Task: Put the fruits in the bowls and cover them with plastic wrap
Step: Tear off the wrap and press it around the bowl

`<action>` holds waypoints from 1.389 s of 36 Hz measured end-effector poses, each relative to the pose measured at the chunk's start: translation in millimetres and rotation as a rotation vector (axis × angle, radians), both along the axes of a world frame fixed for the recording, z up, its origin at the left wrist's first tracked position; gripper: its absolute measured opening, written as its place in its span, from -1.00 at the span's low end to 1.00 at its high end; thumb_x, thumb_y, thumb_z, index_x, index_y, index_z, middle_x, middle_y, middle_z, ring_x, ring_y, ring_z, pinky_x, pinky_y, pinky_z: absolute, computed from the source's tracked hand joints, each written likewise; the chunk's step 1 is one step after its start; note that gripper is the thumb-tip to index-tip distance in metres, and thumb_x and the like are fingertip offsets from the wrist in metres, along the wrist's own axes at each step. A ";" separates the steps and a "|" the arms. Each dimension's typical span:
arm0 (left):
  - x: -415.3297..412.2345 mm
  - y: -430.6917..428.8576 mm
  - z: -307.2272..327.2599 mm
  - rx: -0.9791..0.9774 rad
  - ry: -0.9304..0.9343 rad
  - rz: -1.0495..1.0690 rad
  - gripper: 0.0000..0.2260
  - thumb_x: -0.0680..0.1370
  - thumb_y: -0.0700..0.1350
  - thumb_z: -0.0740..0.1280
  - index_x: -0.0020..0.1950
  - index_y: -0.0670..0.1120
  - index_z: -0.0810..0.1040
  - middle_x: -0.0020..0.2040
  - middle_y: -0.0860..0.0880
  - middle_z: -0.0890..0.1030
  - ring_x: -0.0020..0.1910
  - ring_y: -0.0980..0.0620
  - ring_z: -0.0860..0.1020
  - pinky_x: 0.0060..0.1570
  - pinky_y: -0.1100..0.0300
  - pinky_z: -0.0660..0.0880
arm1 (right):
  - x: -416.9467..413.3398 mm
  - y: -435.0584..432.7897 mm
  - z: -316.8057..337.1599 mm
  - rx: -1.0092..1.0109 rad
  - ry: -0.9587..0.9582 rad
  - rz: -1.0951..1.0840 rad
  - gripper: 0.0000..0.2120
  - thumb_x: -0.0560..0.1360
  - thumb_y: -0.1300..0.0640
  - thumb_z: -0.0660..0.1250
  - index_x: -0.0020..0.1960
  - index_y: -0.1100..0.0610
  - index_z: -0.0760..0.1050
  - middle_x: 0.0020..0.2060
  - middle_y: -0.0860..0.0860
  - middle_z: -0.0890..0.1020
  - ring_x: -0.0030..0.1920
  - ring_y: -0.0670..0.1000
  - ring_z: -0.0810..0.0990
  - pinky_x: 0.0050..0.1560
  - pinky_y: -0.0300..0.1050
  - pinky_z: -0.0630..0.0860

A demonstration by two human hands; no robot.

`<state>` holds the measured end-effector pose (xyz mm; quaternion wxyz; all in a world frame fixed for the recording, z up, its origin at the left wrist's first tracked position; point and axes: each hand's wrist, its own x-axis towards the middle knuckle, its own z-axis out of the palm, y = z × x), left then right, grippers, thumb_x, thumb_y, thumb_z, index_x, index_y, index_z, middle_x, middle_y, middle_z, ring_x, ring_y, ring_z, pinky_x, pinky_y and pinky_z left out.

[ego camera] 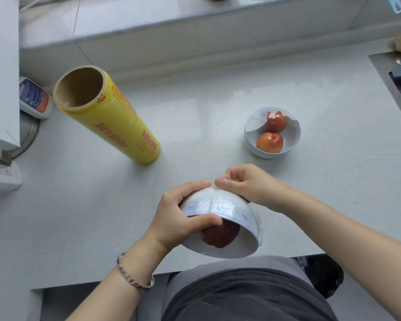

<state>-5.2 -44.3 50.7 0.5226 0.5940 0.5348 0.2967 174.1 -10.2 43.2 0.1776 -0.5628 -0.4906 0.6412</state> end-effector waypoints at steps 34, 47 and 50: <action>-10.8 7.0 -3.1 -0.051 -0.208 0.205 -0.40 -0.01 0.45 0.46 -0.03 0.28 0.62 -0.13 -0.05 0.67 -0.12 -0.01 0.61 -0.06 0.16 0.54 | 12.4 -38.5 10.3 0.163 0.213 0.080 -0.38 0.18 -0.30 0.40 0.21 -0.26 0.34 0.26 -0.25 0.46 0.28 -0.25 0.43 0.31 -0.24 0.34; -1.4 2.9 -14.3 -0.227 -0.445 0.398 -0.33 0.10 0.41 0.46 -0.08 -0.10 0.62 -0.18 -0.03 0.68 -0.17 0.05 0.61 -0.17 0.21 0.56 | 13.6 -28.9 0.9 -0.056 0.456 -0.031 -0.29 0.06 -0.30 0.53 0.09 0.08 0.55 -0.01 0.02 0.65 0.02 0.00 0.62 0.02 -0.19 0.54; -1.6 8.5 -9.3 -0.295 -0.304 0.240 -0.47 0.28 0.29 0.31 -0.04 -0.12 0.61 -0.10 -0.09 0.65 -0.08 0.00 0.58 0.01 0.06 0.51 | 14.5 -29.8 -3.5 -0.093 0.438 -0.149 -0.23 0.02 -0.31 0.53 0.05 0.17 0.57 0.00 0.17 0.65 0.00 0.11 0.62 0.06 -0.01 0.52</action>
